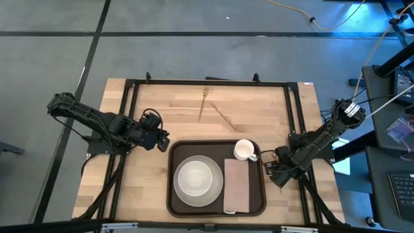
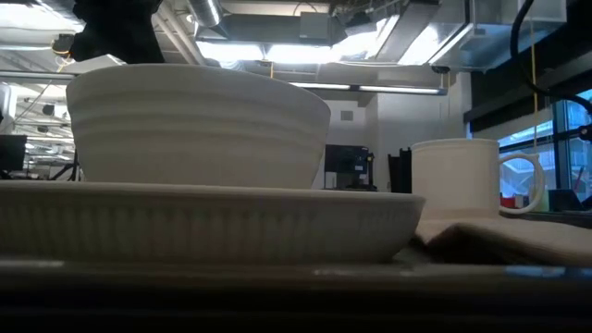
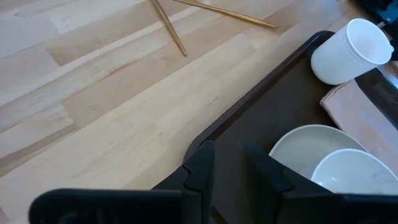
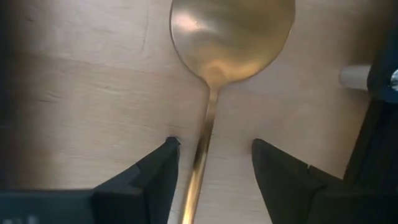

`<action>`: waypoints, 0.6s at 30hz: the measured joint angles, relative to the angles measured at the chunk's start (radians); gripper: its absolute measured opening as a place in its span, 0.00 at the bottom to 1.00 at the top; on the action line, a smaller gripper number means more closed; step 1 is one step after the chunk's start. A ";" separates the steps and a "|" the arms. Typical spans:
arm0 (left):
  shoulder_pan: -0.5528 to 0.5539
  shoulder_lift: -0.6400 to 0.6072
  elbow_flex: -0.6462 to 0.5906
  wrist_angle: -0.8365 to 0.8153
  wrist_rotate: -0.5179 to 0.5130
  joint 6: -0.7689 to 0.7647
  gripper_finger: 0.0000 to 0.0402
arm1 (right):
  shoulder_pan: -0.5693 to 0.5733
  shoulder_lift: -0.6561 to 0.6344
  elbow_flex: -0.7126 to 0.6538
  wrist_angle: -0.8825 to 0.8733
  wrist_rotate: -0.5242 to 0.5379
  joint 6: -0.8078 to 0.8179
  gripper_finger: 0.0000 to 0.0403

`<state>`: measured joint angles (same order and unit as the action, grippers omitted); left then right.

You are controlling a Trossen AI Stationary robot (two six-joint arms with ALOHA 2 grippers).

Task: Set up tray
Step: Put the gold spoon on the brown napkin to the right of the gray plate

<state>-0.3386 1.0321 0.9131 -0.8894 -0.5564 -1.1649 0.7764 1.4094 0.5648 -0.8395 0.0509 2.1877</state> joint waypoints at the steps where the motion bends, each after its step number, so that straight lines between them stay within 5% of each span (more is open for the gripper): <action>1: 0.000 0.000 0.000 0.000 0.000 0.000 0.16 | 0.000 0.000 0.000 0.003 0.000 0.000 0.49; 18: 0.000 0.000 0.000 0.000 -0.002 0.000 0.15 | -0.001 0.005 -0.003 0.011 -0.001 -0.021 0.18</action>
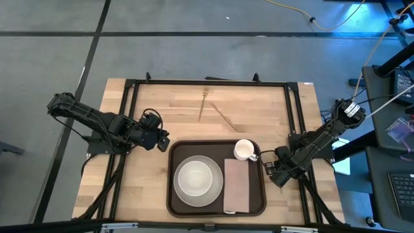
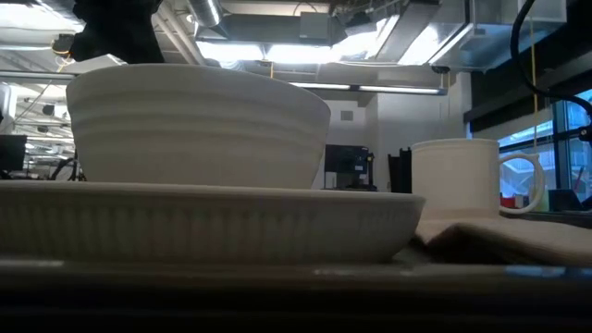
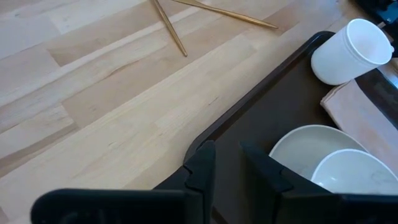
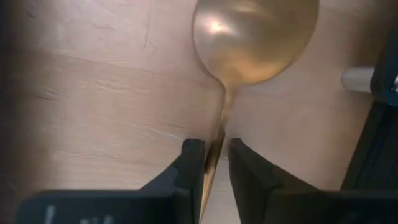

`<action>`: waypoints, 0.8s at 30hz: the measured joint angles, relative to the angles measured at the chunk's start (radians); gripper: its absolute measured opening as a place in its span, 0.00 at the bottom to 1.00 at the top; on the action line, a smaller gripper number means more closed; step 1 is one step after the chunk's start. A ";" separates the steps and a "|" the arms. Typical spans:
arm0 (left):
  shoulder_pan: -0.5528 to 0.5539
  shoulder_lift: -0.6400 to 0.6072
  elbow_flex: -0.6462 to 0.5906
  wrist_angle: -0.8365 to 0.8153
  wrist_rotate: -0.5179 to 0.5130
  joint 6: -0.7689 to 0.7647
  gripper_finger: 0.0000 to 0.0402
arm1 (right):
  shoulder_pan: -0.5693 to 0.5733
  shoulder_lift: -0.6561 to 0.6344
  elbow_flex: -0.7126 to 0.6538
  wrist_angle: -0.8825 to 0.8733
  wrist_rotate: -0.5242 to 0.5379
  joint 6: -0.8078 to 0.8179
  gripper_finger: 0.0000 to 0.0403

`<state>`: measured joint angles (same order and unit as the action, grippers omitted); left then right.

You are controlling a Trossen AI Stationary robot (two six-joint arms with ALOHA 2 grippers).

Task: Set up tray
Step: Put the gold spoon on the brown napkin to the right of the gray plate

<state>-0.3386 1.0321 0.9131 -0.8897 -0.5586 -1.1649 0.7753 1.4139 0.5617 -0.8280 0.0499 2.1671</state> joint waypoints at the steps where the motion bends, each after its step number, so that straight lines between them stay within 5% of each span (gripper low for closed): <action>1: 0.000 0.000 0.000 0.000 0.000 0.000 0.15 | 0.000 0.000 0.000 -0.002 -0.001 -0.004 0.16; 12: 0.000 0.000 0.000 0.000 0.001 0.000 0.15 | 0.000 0.001 0.006 -0.019 -0.006 -0.052 0.02; 24: 0.000 0.000 0.000 0.000 0.001 0.000 0.15 | 0.000 -0.121 0.092 -0.120 0.004 -0.052 0.01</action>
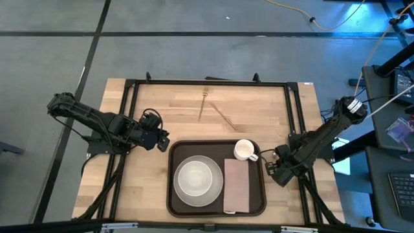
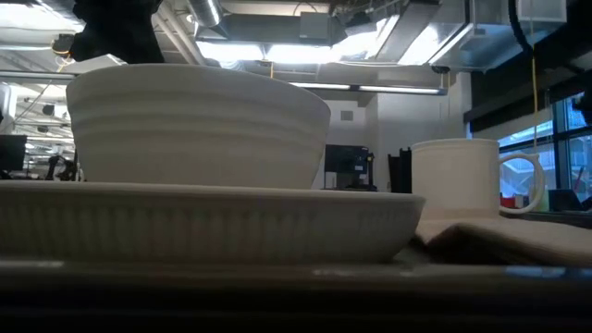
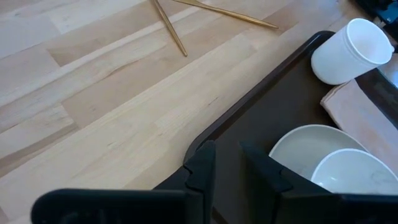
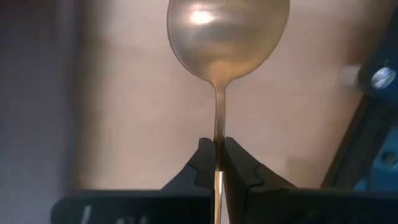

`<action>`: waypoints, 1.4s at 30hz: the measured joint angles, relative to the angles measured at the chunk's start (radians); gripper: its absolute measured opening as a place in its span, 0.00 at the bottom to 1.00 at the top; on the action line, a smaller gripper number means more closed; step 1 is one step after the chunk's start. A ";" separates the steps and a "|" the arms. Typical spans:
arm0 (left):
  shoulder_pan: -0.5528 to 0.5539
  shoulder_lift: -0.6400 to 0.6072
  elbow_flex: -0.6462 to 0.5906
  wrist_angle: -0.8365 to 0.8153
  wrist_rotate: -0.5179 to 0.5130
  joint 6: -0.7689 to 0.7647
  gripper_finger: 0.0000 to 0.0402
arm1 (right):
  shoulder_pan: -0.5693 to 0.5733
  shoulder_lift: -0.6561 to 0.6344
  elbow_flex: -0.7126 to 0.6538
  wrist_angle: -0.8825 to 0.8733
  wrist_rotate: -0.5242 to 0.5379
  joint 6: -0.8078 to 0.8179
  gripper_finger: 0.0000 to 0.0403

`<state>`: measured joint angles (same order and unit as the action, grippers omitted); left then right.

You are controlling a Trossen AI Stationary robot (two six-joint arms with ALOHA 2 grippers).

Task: Set up tray
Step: Put the gold spoon on the brown napkin to the right of the gray plate

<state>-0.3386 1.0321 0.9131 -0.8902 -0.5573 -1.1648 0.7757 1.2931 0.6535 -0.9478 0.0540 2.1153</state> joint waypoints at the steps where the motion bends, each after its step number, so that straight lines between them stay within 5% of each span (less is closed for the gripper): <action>1: 0.000 0.000 0.000 0.000 0.000 0.000 0.15 | 0.000 -0.013 0.015 0.001 0.000 0.001 0.01; 6: 0.000 0.000 0.000 0.000 0.001 0.000 0.15 | 0.002 -0.043 0.139 -0.016 0.023 0.001 0.01; 14: 0.000 0.000 0.000 0.000 -0.001 0.000 0.15 | 0.001 0.013 0.423 -0.078 0.202 0.025 0.01; 31: 0.000 0.000 0.000 0.001 -0.001 0.198 0.15 | -0.135 0.647 0.908 -0.116 0.264 0.106 0.01; 42: 0.000 0.000 0.000 0.000 0.035 0.286 0.15 | -0.179 0.723 0.894 -0.088 0.156 0.080 0.01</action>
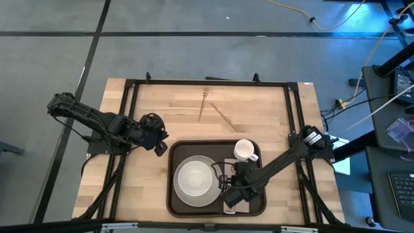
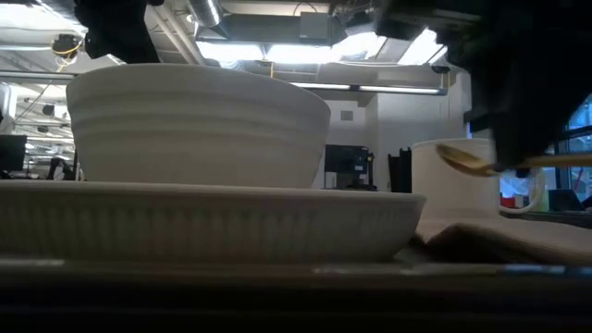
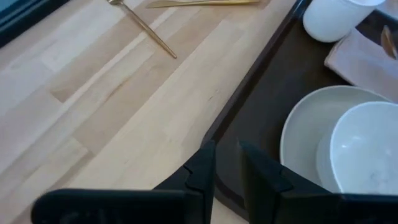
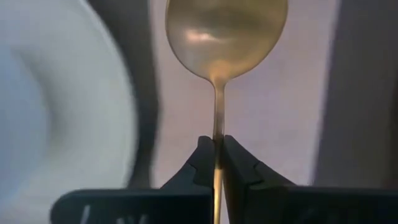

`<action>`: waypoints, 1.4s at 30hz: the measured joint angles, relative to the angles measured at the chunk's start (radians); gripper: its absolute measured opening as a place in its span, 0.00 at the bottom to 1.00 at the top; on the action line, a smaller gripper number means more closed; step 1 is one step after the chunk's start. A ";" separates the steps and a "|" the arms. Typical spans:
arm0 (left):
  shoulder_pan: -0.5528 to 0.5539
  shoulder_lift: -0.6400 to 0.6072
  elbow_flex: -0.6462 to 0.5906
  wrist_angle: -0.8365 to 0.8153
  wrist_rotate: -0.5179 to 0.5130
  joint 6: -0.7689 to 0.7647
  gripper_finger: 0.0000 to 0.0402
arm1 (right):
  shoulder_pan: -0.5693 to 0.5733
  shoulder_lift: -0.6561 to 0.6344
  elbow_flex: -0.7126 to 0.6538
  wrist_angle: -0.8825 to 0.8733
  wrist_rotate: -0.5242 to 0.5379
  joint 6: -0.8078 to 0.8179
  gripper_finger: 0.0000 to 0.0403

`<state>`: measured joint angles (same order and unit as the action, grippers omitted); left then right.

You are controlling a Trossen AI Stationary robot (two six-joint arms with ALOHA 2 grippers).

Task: Set up tray
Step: Put the gold spoon on the brown napkin to the right of the gray plate

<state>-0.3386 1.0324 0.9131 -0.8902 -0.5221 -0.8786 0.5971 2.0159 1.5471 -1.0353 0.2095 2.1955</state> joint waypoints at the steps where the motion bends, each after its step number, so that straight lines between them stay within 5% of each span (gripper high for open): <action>1: 0.000 0.000 0.000 0.000 0.000 0.005 0.15 | 0.000 -0.001 -0.008 0.005 -0.016 0.000 0.01; 17: 0.000 0.000 0.000 0.000 0.000 0.011 0.15 | -0.032 -0.002 -0.163 0.225 -0.053 -0.039 0.01; 42: 0.000 0.000 0.000 -0.001 0.001 0.002 0.15 | -0.050 -0.005 -0.163 0.168 -0.054 -0.046 0.02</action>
<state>-0.3386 1.0323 0.9134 -0.8908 -0.5215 -0.8764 0.5467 2.0106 1.3838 -0.8669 0.1556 2.1493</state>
